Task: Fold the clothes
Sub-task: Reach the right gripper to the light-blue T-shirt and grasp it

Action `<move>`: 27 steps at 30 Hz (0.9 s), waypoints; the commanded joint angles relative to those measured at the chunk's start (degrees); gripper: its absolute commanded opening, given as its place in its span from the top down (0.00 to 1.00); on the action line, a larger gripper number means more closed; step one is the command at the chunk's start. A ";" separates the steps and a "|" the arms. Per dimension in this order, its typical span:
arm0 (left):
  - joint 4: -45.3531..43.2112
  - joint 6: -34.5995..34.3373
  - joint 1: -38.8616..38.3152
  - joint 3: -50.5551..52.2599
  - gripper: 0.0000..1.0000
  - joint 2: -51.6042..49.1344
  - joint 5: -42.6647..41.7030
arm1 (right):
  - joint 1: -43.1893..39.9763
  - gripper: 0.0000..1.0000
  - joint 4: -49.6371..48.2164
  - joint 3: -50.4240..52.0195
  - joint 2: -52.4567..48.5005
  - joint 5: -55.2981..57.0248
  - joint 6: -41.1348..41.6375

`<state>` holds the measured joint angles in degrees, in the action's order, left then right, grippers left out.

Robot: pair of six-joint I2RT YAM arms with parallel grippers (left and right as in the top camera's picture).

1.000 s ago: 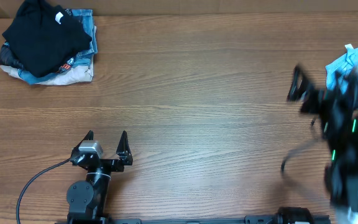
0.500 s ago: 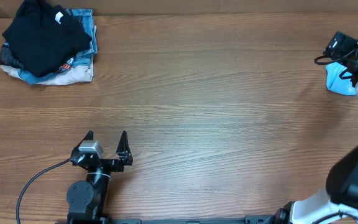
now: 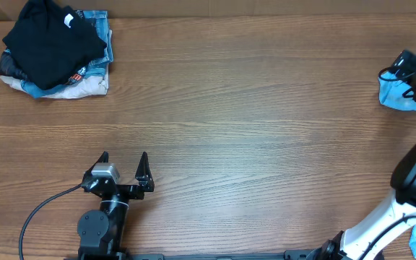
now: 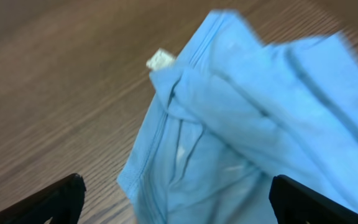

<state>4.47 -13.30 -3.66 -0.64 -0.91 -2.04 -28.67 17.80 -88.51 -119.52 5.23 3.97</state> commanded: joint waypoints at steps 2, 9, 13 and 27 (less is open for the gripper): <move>-0.13 1.09 0.37 0.37 0.00 0.55 0.59 | 0.02 0.08 -1.88 -1.46 -3.32 -1.99 -1.20; -0.11 1.09 0.35 0.37 0.00 0.55 0.59 | 0.09 0.09 -2.32 -1.46 -7.19 -2.56 -1.22; -0.11 1.11 0.35 0.37 0.00 0.55 0.59 | 0.09 0.11 -1.90 -1.46 -9.31 -2.58 -1.22; -0.13 1.09 0.35 0.37 0.00 0.55 0.59 | 1.38 0.94 1.05 -1.46 -11.87 -7.30 -1.18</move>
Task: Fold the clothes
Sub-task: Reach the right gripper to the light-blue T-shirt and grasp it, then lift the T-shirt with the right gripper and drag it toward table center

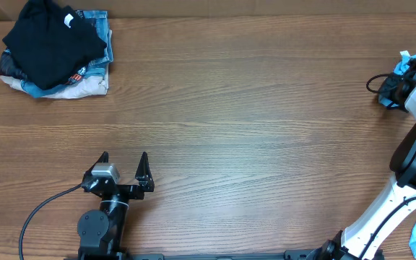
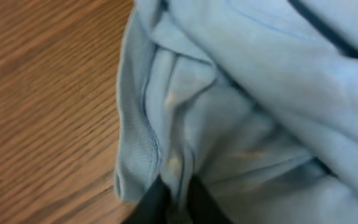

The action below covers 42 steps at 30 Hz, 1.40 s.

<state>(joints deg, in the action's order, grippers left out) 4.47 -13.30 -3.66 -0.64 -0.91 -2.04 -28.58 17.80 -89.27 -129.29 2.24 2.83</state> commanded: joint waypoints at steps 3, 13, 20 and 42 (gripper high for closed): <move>-0.11 1.09 0.37 0.37 0.00 0.55 0.59 | 2.56 0.96 1.92 -0.70 -2.10 -9.77 -0.04; -0.13 1.09 0.37 0.37 0.00 0.55 0.59 | 16.85 0.96 2.91 -0.70 -2.10 -26.40 9.16; -0.11 1.09 0.35 0.37 0.00 0.55 0.59 | 33.86 0.96 1.55 -0.70 -2.10 -31.80 18.60; -0.11 1.09 0.35 0.37 0.00 0.55 0.59 | 48.85 0.19 25.03 -26.67 6.64 -11.87 22.16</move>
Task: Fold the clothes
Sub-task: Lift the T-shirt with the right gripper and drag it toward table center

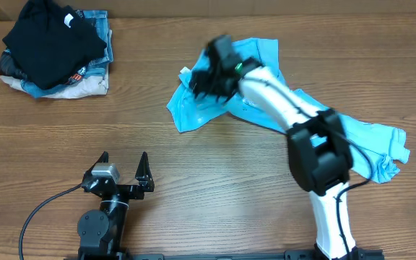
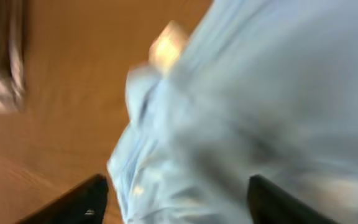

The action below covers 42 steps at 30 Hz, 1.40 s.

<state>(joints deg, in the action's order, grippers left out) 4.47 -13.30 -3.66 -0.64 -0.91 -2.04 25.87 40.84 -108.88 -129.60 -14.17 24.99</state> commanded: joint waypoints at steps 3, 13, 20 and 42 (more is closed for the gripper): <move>-0.11 1.11 0.35 0.37 0.00 0.55 0.57 | -10.80 0.07 3.91 -9.77 7.17 4.28 -3.28; -0.11 1.09 0.35 0.37 0.00 0.55 0.59 | -19.08 0.08 10.67 -1.68 3.89 2.58 -18.45; -0.11 1.09 0.35 0.37 0.00 0.55 0.59 | -18.10 0.11 9.03 -1.33 -0.92 8.98 -22.45; -0.11 1.11 0.35 0.37 0.00 0.55 0.59 | -18.12 0.46 -3.61 -1.33 -9.57 8.81 -21.99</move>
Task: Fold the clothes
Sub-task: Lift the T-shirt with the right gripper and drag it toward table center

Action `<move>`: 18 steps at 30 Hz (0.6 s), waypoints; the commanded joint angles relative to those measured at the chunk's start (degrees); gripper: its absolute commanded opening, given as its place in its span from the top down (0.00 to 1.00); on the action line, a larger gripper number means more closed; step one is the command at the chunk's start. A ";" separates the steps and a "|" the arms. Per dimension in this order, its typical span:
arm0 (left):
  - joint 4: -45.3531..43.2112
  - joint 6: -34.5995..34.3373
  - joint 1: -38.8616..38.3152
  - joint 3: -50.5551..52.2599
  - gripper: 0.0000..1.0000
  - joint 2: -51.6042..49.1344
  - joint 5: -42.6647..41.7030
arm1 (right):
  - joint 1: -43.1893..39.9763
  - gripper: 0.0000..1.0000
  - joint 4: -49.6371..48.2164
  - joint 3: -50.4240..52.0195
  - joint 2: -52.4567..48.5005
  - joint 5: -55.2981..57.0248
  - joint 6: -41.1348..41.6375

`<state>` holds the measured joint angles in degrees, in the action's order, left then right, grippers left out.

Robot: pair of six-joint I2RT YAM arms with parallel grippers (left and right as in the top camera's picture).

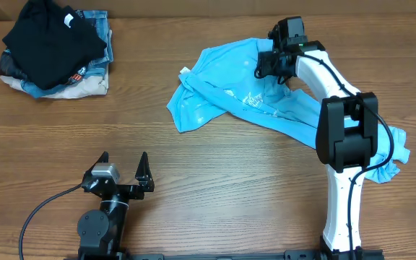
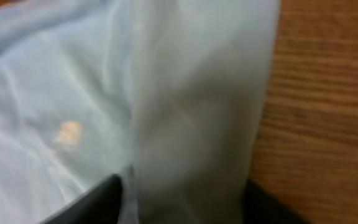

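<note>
A light blue T-shirt (image 1: pixel 230 101) lies crumpled across the table, from the middle to the right edge. My right gripper (image 1: pixel 266 66) is low over its far edge, near the top of the cloth. In the right wrist view that gripper (image 2: pixel 182 208) has its dark fingers (image 2: pixel 98 202) apart, and a raised fold of the blue shirt (image 2: pixel 191 112) runs between them. My left gripper (image 1: pixel 123 162) stands open near the front of the table, well clear of the shirt, with nothing in it.
A pile of clothes (image 1: pixel 53 47), a black garment on top of denim and white ones, sits at the far left corner. Bare wood (image 1: pixel 215 188) lies between the left gripper and the shirt. The right arm reaches over the shirt's right half.
My right gripper has moved from the shirt's left end to its far edge further right. Its fingers are still apart. The shirt lies much as before, and the left arm has not moved.
My right gripper was open over the blue shirt at the table's far right edge. Then it was shut on the shirt's hem there. Later the shirt lay stretched across the middle with the gripper open over its left end, and now the gripper straddles a fold at the far edge.
</note>
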<state>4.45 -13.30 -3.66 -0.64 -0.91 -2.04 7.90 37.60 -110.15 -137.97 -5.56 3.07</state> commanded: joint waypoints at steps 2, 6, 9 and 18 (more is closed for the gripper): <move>-0.09 1.09 0.35 0.37 0.00 0.55 0.59 | -0.15 0.52 -0.55 -0.09 -1.20 1.14 -0.04; -0.09 1.09 0.37 0.37 0.00 0.55 0.59 | -0.15 0.59 0.39 -1.81 -1.09 3.41 0.13; -0.09 1.09 0.35 0.37 0.00 0.55 0.57 | -0.15 0.67 2.64 -4.85 -0.87 3.41 0.13; -0.09 1.09 0.35 0.37 0.00 0.55 0.59 | 0.00 0.82 13.60 -17.99 -0.13 3.02 5.42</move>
<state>4.47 -13.30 -3.66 -0.64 -0.91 -2.04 7.92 49.04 -122.65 -138.32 -2.55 4.97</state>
